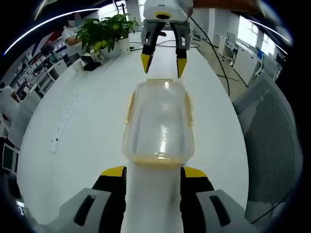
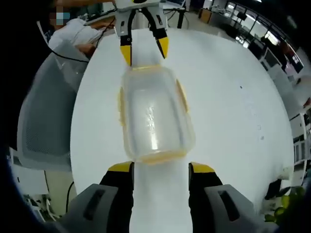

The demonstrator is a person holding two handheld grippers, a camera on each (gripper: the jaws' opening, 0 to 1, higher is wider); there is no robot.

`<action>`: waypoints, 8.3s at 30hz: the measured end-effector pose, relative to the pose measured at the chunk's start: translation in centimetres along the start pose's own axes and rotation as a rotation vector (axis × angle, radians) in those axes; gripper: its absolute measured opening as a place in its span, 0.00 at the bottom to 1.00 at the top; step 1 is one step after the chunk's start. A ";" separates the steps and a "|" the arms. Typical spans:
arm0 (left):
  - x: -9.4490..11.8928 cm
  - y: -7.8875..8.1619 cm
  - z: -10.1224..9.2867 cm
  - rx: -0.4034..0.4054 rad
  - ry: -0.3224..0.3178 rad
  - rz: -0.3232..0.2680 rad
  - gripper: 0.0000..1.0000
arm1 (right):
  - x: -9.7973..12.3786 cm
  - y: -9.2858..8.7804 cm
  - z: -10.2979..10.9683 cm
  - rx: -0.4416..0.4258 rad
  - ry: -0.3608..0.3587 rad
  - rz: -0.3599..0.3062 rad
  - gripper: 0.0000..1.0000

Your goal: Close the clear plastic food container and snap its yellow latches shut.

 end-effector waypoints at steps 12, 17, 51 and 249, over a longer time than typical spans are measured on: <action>0.4 0.2 -0.3 0.165 0.072 -0.012 0.37 | 0.6 1.0 0.1 -0.172 -0.049 -0.077 0.36; 0.1 0.3 -0.4 0.246 0.102 -0.025 0.36 | 0.6 1.0 0.1 -0.247 -0.075 -0.099 0.35; -1.6 -0.3 -1.5 0.758 0.185 -0.149 0.31 | -1.8 0.4 0.6 -0.733 -0.115 -0.236 0.31; 2.0 -0.3 -9.9 0.515 0.031 -0.151 0.24 | -5.1 12.6 10.8 -0.350 0.014 -0.391 0.13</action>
Point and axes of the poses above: the point that each gripper's makers call its tool centre point, and the gripper's own axes: x roughly backward along the fingers, z roughly to its left, y roughly out of its top, the point moved 2 cm from there along x, roughly backward along the fingers, and after that the axes turned 7 degrees about -x, right-handed, at the moved point
